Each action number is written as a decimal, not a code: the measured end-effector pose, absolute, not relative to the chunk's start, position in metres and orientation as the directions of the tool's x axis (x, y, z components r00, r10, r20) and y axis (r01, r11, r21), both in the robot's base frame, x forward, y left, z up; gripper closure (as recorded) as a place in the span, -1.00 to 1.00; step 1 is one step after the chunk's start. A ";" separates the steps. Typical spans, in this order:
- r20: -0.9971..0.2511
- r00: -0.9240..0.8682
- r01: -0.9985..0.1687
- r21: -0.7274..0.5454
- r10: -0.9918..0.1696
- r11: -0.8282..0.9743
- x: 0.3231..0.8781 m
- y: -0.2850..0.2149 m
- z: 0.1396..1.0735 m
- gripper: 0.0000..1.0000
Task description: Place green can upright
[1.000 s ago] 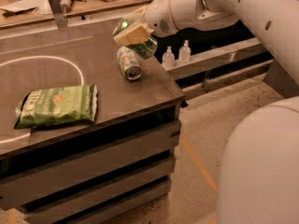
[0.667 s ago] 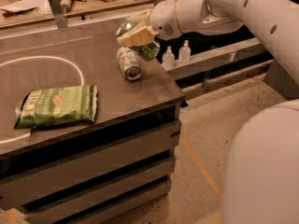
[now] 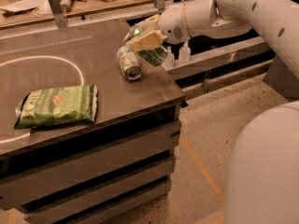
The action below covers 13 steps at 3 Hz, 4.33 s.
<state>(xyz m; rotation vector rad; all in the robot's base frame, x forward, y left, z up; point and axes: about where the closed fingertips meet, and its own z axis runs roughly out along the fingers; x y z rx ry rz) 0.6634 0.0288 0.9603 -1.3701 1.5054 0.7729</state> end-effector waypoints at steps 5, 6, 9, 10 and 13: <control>-0.997 0.052 -0.976 -0.062 -0.052 0.210 0.634 -0.006 0.975 1.00; -0.998 0.043 -0.979 -0.034 0.040 0.199 0.629 -0.007 0.968 1.00; -0.973 0.069 -0.985 -0.032 0.218 0.169 0.623 0.003 0.941 1.00; -0.968 0.079 -0.982 -0.035 0.236 0.185 0.622 -0.002 0.935 0.66; -0.955 0.070 -0.984 -0.018 0.290 0.178 0.618 -0.008 0.924 -0.90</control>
Offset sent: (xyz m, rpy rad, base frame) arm 0.0000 -0.0075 0.0041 0.1980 -0.0066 -0.0026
